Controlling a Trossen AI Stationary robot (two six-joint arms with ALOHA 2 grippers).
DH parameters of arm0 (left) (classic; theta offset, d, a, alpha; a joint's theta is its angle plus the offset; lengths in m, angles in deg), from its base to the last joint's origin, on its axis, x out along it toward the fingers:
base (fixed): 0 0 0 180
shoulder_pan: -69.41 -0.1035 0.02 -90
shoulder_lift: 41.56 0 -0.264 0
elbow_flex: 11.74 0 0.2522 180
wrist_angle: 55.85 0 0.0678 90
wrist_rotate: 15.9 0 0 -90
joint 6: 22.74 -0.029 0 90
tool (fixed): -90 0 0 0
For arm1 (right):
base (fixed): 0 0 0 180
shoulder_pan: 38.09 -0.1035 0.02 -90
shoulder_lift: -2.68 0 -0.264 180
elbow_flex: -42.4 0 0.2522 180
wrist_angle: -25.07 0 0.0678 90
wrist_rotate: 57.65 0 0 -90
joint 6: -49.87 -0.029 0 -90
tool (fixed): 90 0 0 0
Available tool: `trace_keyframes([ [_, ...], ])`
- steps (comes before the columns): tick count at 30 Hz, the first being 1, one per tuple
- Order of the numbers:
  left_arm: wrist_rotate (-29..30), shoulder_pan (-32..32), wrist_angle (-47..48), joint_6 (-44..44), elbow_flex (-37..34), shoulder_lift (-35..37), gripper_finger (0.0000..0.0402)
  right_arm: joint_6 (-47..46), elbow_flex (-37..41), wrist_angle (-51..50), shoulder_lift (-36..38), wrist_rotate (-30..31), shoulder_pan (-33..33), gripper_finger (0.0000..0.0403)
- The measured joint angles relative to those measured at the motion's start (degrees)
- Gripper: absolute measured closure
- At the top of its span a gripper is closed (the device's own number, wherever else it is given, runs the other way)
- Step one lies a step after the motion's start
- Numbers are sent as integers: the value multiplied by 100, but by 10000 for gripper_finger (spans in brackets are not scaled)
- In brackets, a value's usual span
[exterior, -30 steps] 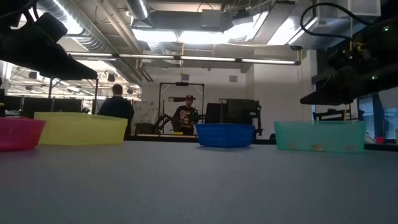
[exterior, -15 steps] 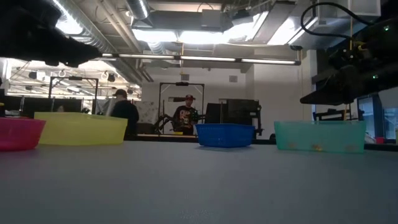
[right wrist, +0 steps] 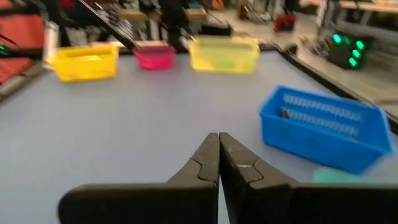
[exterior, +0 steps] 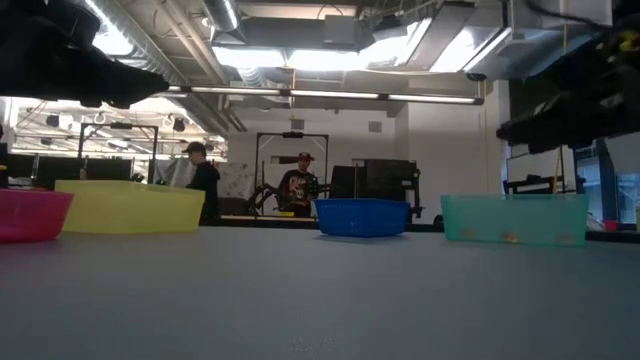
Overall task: Sort Halloween decoration
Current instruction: Return to Home Position
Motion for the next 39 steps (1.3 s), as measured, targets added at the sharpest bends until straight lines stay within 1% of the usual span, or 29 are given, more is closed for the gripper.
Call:
trace_keyframes([
  [4,-3,-78,2,-4,0,0,250,1,0,-2,577,-52,-282,398],
  [8,-9,-119,2,-4,0,0,250,0,0,11,1186,-157,-278,398],
  [12,3,-128,1,-4,0,-9,250,2,4,218,1173,-195,-278,398],
  [15,96,-129,-5,-13,0,-20,250,2,4,101,1178,-221,-278,398],
  [19,298,-128,-27,-303,0,-20,250,3,4,75,1181,-226,-278,398],
  [39,310,-128,-32,-299,0,-20,250,2,4,42,1178,-229,-275,398],
])
